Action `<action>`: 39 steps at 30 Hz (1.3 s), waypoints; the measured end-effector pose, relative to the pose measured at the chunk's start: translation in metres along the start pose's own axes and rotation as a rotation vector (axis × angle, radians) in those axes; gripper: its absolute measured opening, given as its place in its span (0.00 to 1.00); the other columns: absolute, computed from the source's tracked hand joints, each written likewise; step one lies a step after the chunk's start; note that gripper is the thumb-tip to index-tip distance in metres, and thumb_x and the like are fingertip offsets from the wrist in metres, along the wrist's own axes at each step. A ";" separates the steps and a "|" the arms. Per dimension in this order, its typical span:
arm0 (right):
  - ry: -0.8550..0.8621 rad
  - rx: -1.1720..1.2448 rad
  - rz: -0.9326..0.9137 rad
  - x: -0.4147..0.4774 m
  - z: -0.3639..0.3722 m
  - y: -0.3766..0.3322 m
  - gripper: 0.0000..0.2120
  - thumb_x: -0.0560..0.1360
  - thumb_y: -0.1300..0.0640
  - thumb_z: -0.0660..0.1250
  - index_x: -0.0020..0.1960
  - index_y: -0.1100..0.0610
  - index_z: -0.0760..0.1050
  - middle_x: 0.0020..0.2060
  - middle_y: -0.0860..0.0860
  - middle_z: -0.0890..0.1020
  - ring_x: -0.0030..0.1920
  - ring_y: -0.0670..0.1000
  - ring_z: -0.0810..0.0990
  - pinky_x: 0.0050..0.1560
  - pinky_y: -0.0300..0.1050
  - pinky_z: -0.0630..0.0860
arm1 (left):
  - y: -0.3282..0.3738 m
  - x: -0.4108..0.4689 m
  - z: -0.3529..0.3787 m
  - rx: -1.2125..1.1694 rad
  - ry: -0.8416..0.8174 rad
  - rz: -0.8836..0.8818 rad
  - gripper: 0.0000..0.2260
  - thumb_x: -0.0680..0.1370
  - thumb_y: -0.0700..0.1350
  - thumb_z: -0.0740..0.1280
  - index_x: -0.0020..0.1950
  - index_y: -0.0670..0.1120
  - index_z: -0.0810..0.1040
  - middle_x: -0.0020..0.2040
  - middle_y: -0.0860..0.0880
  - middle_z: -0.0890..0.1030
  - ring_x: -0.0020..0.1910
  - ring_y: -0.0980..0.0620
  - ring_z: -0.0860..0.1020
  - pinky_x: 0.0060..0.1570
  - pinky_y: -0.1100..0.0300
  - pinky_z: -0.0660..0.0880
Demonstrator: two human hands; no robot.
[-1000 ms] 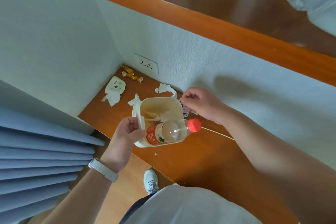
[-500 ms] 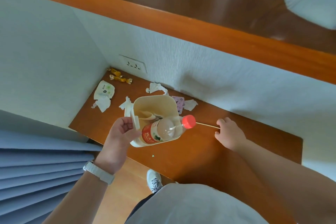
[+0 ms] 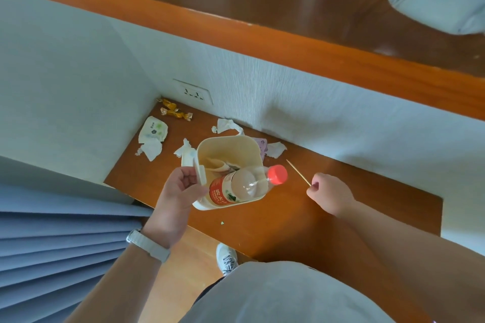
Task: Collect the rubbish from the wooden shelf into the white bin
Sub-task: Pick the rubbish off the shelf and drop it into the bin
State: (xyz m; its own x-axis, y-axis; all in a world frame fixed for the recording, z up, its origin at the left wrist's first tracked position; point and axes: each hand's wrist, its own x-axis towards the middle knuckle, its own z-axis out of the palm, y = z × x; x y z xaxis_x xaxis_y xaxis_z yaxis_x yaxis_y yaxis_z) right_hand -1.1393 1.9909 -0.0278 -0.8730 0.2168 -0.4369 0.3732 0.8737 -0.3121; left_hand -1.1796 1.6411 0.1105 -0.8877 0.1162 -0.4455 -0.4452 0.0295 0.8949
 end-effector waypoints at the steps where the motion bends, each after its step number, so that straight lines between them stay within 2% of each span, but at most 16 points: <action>1: 0.002 0.071 -0.001 -0.001 -0.005 -0.004 0.04 0.76 0.53 0.64 0.47 0.54 0.75 0.37 0.45 0.79 0.37 0.47 0.79 0.39 0.44 0.78 | 0.000 -0.001 -0.001 0.003 0.004 -0.002 0.12 0.76 0.31 0.68 0.57 0.42 0.76 0.47 0.44 0.84 0.45 0.50 0.84 0.42 0.63 0.80; 5: 0.022 0.275 -0.055 -0.009 -0.042 -0.028 0.01 0.75 0.55 0.67 0.45 0.52 0.76 0.38 0.47 0.80 0.37 0.48 0.80 0.36 0.40 0.76 | 0.001 -0.003 -0.006 0.019 0.021 -0.008 0.12 0.77 0.32 0.68 0.58 0.43 0.76 0.49 0.42 0.82 0.46 0.49 0.83 0.42 0.64 0.80; 7: 0.031 0.358 -0.079 -0.015 -0.070 -0.045 0.03 0.75 0.57 0.68 0.43 0.50 0.77 0.38 0.48 0.81 0.36 0.51 0.81 0.35 0.43 0.78 | 0.004 -0.004 -0.008 0.022 0.027 -0.001 0.12 0.77 0.33 0.69 0.58 0.43 0.76 0.49 0.42 0.82 0.46 0.49 0.83 0.41 0.64 0.80; 9: 0.042 0.425 -0.116 -0.024 -0.101 -0.063 0.04 0.74 0.57 0.68 0.43 0.49 0.79 0.37 0.48 0.83 0.37 0.53 0.83 0.38 0.48 0.81 | 0.006 -0.005 -0.009 0.029 0.036 0.011 0.12 0.77 0.33 0.69 0.58 0.44 0.76 0.48 0.44 0.82 0.45 0.50 0.84 0.40 0.65 0.80; 11: 0.038 0.450 -0.204 -0.035 -0.128 -0.081 0.04 0.74 0.55 0.69 0.41 0.48 0.81 0.36 0.47 0.83 0.37 0.53 0.82 0.39 0.49 0.80 | 0.008 -0.005 -0.010 0.031 0.043 0.026 0.12 0.77 0.34 0.69 0.57 0.44 0.76 0.46 0.47 0.83 0.43 0.53 0.85 0.39 0.66 0.79; 13: 0.034 0.436 -0.324 -0.047 -0.149 -0.099 0.05 0.74 0.55 0.69 0.41 0.46 0.81 0.36 0.45 0.83 0.36 0.50 0.81 0.36 0.44 0.77 | 0.009 -0.007 -0.009 0.032 0.046 0.035 0.12 0.76 0.34 0.70 0.56 0.45 0.76 0.44 0.49 0.83 0.42 0.55 0.84 0.39 0.67 0.79; 16: 0.013 0.398 -0.485 -0.063 -0.165 -0.130 0.07 0.74 0.56 0.70 0.41 0.45 0.81 0.36 0.37 0.81 0.34 0.40 0.78 0.33 0.35 0.73 | 0.009 -0.010 -0.009 0.040 0.043 0.042 0.13 0.75 0.35 0.72 0.57 0.45 0.76 0.43 0.51 0.83 0.43 0.54 0.84 0.41 0.65 0.79; 18: -0.025 0.278 -0.579 -0.071 -0.164 -0.152 0.06 0.74 0.57 0.70 0.42 0.46 0.80 0.34 0.38 0.80 0.35 0.37 0.77 0.34 0.33 0.72 | 0.009 -0.012 -0.008 0.060 0.046 0.047 0.14 0.75 0.36 0.72 0.58 0.45 0.75 0.46 0.48 0.82 0.46 0.52 0.83 0.44 0.62 0.79; 20: -0.060 0.102 -0.690 -0.077 -0.156 -0.171 0.04 0.75 0.58 0.68 0.44 0.50 0.80 0.39 0.41 0.81 0.39 0.39 0.77 0.44 0.41 0.76 | 0.008 -0.014 -0.008 0.072 0.055 0.052 0.14 0.75 0.36 0.72 0.58 0.45 0.75 0.49 0.46 0.82 0.48 0.49 0.83 0.46 0.60 0.79; 22: -0.067 -0.029 -0.772 -0.082 -0.144 -0.187 0.05 0.76 0.58 0.66 0.44 0.51 0.79 0.41 0.43 0.80 0.43 0.44 0.78 0.55 0.49 0.76 | 0.006 -0.017 -0.009 0.062 0.056 0.059 0.14 0.75 0.36 0.73 0.57 0.46 0.75 0.47 0.48 0.83 0.48 0.49 0.84 0.43 0.62 0.80; 24: -0.043 -0.089 -0.844 -0.084 -0.132 -0.199 0.06 0.76 0.60 0.65 0.42 0.53 0.78 0.38 0.45 0.79 0.40 0.47 0.76 0.52 0.52 0.77 | 0.003 -0.021 -0.011 0.062 0.066 0.062 0.14 0.74 0.37 0.73 0.57 0.47 0.75 0.45 0.51 0.84 0.47 0.51 0.84 0.42 0.64 0.80; 28: -0.059 -0.122 -0.961 -0.090 -0.115 -0.214 0.06 0.75 0.61 0.65 0.41 0.55 0.78 0.35 0.46 0.77 0.38 0.48 0.74 0.43 0.48 0.75 | -0.001 -0.026 -0.020 0.035 0.088 0.056 0.14 0.75 0.37 0.73 0.58 0.45 0.75 0.44 0.53 0.85 0.46 0.52 0.85 0.41 0.64 0.80; 32: -0.064 -0.127 -1.011 -0.091 -0.108 -0.218 0.06 0.75 0.61 0.64 0.41 0.54 0.76 0.36 0.46 0.76 0.40 0.49 0.74 0.49 0.47 0.72 | -0.006 -0.028 -0.029 0.043 0.124 0.055 0.14 0.75 0.39 0.74 0.58 0.46 0.75 0.46 0.52 0.85 0.48 0.51 0.85 0.42 0.62 0.81; 34: -0.044 -0.102 -1.024 -0.090 -0.109 -0.217 0.04 0.76 0.59 0.65 0.44 0.55 0.78 0.38 0.46 0.76 0.42 0.49 0.74 0.50 0.45 0.69 | -0.008 -0.029 -0.033 0.023 0.121 0.052 0.15 0.75 0.39 0.74 0.58 0.46 0.75 0.45 0.52 0.85 0.48 0.51 0.84 0.42 0.63 0.81; 37: 0.005 -0.033 -1.014 -0.086 -0.114 -0.205 0.06 0.77 0.54 0.66 0.50 0.55 0.80 0.43 0.45 0.79 0.46 0.47 0.76 0.53 0.44 0.72 | -0.009 -0.029 -0.035 -0.001 0.130 0.039 0.18 0.72 0.41 0.75 0.58 0.45 0.75 0.46 0.50 0.85 0.48 0.49 0.85 0.44 0.60 0.81; 39: 0.057 0.075 -0.978 -0.080 -0.120 -0.191 0.09 0.76 0.50 0.65 0.50 0.54 0.80 0.43 0.44 0.79 0.46 0.43 0.76 0.51 0.42 0.73 | -0.010 -0.029 -0.037 -0.006 0.138 0.033 0.22 0.67 0.45 0.76 0.59 0.45 0.75 0.47 0.48 0.85 0.47 0.49 0.85 0.44 0.60 0.80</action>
State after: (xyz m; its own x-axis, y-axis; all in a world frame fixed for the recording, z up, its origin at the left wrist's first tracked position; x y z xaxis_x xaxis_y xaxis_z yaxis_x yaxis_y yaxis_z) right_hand -1.1782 1.8590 0.1677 -0.8209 -0.5651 0.0829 -0.5048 0.6500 -0.5680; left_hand -1.1536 1.6010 0.1137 -0.9094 -0.0211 -0.4155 -0.4159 0.0219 0.9092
